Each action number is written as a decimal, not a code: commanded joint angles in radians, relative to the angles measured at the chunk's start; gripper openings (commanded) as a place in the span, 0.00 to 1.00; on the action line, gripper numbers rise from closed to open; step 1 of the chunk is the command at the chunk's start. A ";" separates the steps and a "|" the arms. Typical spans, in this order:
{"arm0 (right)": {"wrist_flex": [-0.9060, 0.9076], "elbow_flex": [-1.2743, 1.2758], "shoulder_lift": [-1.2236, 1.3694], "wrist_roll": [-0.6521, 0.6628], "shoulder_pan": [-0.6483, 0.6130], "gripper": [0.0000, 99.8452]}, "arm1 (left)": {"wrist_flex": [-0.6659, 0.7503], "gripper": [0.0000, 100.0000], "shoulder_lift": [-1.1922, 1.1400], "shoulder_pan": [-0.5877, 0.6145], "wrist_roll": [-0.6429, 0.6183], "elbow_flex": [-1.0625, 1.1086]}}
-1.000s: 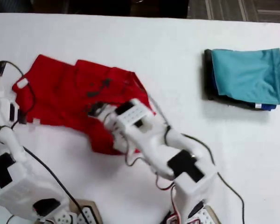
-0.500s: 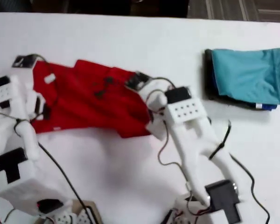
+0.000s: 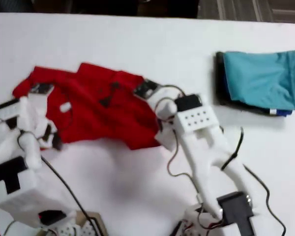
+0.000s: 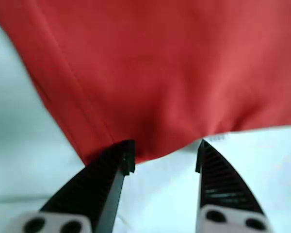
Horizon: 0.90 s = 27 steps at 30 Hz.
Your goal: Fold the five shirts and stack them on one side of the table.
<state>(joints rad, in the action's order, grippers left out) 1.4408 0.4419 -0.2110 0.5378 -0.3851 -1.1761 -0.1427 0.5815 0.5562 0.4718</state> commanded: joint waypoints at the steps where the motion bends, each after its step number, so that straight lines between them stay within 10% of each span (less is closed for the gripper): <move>1: -0.005 -0.009 -0.050 0.009 0.010 0.02 | -0.101 0.22 0.057 0.025 0.012 -0.012; 11: -0.039 -0.009 -0.042 0.009 0.073 0.02 | -0.275 0.22 0.057 0.124 0.107 -0.208; 27: -0.039 -0.009 -0.042 0.009 0.067 0.02 | 0.002 0.23 0.048 0.101 -0.095 -0.064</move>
<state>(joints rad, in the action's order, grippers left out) 1.4101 0.4419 -0.2110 0.5378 -0.3253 -1.2482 -0.1381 0.6935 0.4856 0.3859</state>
